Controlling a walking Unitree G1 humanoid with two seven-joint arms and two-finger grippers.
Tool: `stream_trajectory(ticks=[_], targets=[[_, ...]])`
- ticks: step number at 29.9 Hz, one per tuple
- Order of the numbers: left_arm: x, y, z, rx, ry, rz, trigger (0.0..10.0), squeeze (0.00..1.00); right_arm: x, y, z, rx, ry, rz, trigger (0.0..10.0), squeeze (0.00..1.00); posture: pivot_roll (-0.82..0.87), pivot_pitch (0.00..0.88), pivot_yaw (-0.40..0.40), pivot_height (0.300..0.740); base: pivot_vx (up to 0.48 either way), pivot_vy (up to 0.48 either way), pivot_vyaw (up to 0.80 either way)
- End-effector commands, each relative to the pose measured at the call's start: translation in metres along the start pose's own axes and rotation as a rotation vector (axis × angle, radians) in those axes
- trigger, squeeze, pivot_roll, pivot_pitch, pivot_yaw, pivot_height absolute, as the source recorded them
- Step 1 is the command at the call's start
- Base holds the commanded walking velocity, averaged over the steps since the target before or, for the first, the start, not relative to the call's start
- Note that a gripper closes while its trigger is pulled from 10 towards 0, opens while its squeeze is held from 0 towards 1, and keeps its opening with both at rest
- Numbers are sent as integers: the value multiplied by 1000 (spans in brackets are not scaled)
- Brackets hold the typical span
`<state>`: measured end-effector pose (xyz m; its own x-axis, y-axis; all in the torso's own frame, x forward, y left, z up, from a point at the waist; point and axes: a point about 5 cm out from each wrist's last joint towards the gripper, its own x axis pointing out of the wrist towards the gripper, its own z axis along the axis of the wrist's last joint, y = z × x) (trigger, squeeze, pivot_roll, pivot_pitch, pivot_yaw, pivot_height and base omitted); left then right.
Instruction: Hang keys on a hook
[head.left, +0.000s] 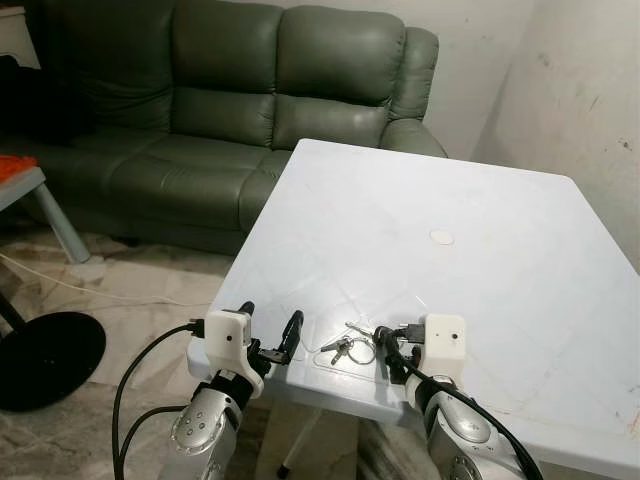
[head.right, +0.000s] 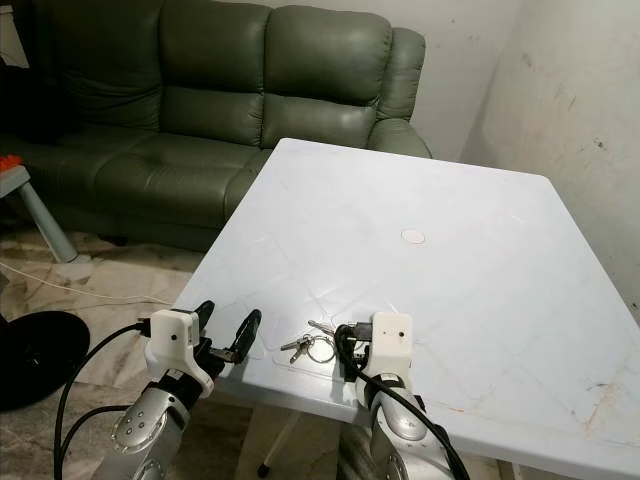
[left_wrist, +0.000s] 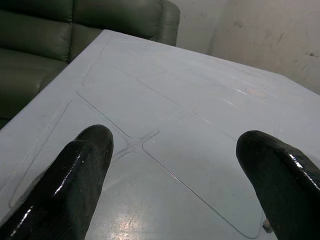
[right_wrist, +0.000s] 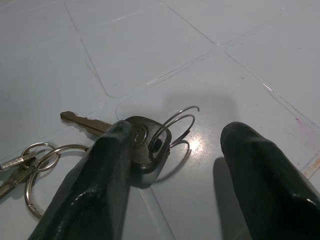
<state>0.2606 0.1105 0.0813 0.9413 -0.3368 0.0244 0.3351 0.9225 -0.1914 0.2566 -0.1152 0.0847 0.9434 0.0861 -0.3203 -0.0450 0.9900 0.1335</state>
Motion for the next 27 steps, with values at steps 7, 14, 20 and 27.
stream_trajectory(ticks=[7,14,20,27], targets=[[0,-2,2,18,-3,-7,10000,0,0,2,7,-2,-25,-22,4941,0,-2,25,-76,740,0,0,0],[0,-2,3,21,-6,-1,10000,0,0,5,10,13,-36,-29,0,0,0,24,-77,740,0,0,0],[1,-2,4,22,-9,0,10000,0,-1,9,11,24,-39,-23,0,0,2,24,-77,740,0,0,0],[1,-2,4,24,-11,2,10000,0,-1,8,11,22,-39,-27,0,0,2,26,-78,740,0,0,0]])
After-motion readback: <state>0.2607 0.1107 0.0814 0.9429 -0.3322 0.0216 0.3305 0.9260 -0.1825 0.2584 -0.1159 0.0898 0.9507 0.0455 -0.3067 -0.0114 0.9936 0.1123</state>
